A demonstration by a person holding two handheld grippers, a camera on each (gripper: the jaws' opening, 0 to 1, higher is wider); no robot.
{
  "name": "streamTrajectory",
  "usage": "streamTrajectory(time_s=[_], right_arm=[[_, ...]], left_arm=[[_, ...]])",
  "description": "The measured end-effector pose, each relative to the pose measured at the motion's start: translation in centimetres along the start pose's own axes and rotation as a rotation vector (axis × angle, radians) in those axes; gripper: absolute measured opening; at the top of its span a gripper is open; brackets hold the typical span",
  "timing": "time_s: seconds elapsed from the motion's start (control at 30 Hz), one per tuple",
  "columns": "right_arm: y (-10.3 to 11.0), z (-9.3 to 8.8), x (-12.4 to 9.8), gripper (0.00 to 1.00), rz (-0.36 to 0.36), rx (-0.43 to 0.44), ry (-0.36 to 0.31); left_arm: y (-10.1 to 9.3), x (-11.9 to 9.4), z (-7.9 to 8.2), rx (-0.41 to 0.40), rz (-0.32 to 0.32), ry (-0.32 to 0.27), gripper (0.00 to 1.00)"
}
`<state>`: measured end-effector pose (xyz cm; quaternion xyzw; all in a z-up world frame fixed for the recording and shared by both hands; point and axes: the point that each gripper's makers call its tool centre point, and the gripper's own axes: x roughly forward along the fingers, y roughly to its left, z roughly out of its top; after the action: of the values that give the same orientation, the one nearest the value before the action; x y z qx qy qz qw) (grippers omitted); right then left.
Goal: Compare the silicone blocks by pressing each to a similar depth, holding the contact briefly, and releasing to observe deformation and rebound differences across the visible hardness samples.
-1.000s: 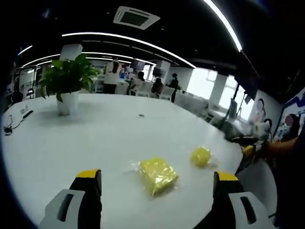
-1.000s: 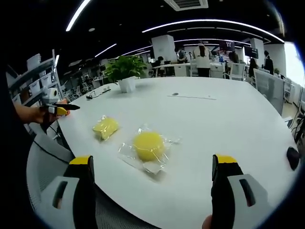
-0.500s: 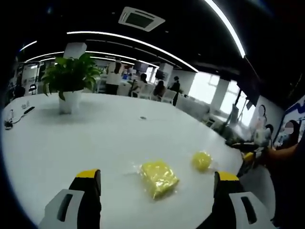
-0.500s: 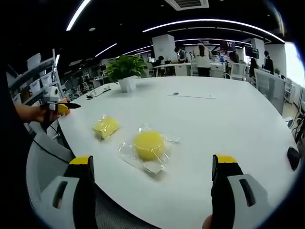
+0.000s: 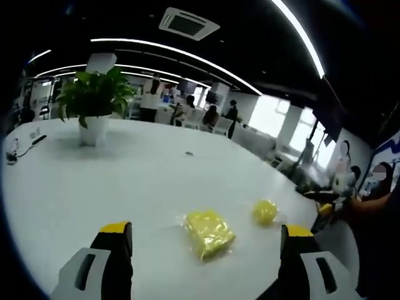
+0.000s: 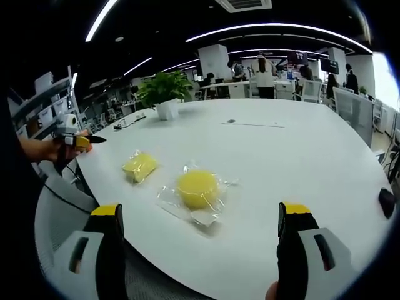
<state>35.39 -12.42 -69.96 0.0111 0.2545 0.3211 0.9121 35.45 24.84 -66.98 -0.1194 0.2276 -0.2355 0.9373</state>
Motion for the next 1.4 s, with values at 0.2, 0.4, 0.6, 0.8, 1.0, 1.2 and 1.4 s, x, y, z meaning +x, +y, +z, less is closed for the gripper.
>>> streamTrajectory(time_s=[0.2,0.4,0.6,0.8,1.0,1.2,1.4], right_arm=[[0.0,0.1,0.1,0.96,-0.001,0.003,-0.003],[0.1,0.1,0.2,0.96,0.000,0.003,0.000],[0.2,0.3,0.4,0.96,0.004,0.005,0.001],[0.3,0.0,0.6,0.96,0.009,0.008,0.013],[0.4,-0.2,0.8,0.96,0.012,0.017,0.019],[0.4,-0.5,1.1,0.96,0.013,0.024,0.028],[0.4,-0.6,1.3,0.96,0.007,0.038,0.030]], left_arm=[[0.8,0.0,0.4,0.003,0.020,-0.007,1.00],[1.3,0.3,0.4,-0.009,0.024,-0.005,1.00],[2.1,1.0,-0.1,-0.055,0.036,0.003,1.00],[2.6,2.3,0.2,-0.089,0.029,0.008,0.99],[3.2,3.9,-0.3,-0.131,0.023,0.035,0.94],[4.6,5.8,-1.6,-0.138,0.031,0.094,0.95],[5.6,7.2,-2.9,-0.140,0.017,0.143,0.89]])
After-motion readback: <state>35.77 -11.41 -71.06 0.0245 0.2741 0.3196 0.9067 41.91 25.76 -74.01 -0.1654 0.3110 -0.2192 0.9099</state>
